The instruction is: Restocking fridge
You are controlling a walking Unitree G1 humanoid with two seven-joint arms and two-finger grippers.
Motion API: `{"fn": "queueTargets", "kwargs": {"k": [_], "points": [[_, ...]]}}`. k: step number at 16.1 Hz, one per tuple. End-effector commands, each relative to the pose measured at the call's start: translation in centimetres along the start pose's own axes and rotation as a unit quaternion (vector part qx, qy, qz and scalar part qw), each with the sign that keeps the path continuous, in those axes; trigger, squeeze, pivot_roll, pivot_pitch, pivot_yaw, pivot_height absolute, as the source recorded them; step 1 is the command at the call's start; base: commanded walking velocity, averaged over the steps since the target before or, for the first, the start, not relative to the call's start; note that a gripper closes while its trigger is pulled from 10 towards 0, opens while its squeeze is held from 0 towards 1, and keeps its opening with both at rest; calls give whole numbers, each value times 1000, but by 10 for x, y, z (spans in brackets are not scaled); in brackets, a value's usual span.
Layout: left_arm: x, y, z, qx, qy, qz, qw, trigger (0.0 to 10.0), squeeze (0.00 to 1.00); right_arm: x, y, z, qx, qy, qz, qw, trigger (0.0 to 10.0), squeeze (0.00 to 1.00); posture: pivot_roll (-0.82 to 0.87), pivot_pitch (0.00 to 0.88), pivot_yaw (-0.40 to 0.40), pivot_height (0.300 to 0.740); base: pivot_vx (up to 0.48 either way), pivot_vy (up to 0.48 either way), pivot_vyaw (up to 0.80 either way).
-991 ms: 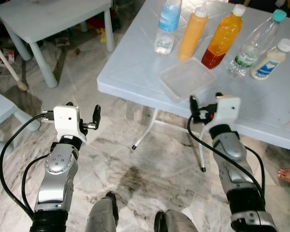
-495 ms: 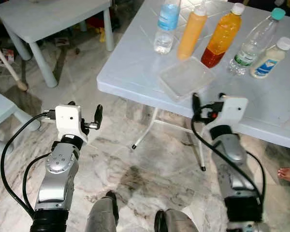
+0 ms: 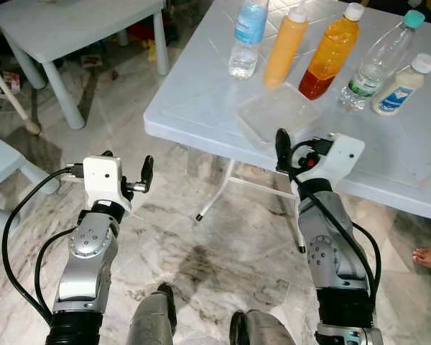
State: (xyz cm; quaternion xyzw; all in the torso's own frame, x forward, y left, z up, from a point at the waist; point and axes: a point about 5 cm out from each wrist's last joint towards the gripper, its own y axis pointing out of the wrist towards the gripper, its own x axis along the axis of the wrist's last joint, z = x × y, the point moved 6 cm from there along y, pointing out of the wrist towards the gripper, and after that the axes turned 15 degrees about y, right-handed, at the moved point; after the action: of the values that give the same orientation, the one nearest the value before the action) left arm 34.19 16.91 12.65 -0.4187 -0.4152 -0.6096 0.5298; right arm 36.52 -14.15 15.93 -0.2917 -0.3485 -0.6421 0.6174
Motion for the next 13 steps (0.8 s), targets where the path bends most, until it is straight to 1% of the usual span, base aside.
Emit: {"fn": "queueTargets", "kwargs": {"k": [1,3,5,7,8,9,10,11,12,13], "points": [[0,-2,2,2,2,0,1000,10000,0,2,2,1,2,19,4,1000,10000,0,39,164,-32,740,0,0,0],[0,-2,1,-1,2,-1,1000,10000,0,-1,9,0,-7,77,15,997,10000,0,40,165,-30,740,0,0,0],[0,-2,1,-1,2,-1,1000,10000,0,-3,14,2,-1,100,26,995,10000,0,42,167,-27,740,0,0,0],[1,-1,0,-3,2,-1,1000,10000,0,-12,21,4,1,146,49,988,10000,0,45,170,-26,740,0,0,0],[2,-2,0,-3,2,-2,1000,10000,0,-16,22,3,-2,155,57,986,10000,0,47,171,-26,740,0,0,0],[2,-2,0,-3,3,-2,1000,10000,0,-19,23,5,0,154,62,986,10000,0,51,172,-28,740,0,0,0],[2,-2,0,-2,3,-2,1000,10000,0,-21,23,7,3,161,65,985,9647,0,53,174,-27,740,0,0,0],[2,-3,1,-1,3,-1,1000,10000,0,-23,23,9,6,167,67,984,4706,0,53,175,-27,740,0,0,0],[2,-3,1,-1,3,-1,1000,10000,0,-23,25,10,7,178,65,982,0,0,55,176,-25,740,0,0,0],[2,-3,1,-2,4,-1,1000,10000,0,-21,28,10,9,183,63,981,0,0,58,178,-23,740,0,0,0]]}}
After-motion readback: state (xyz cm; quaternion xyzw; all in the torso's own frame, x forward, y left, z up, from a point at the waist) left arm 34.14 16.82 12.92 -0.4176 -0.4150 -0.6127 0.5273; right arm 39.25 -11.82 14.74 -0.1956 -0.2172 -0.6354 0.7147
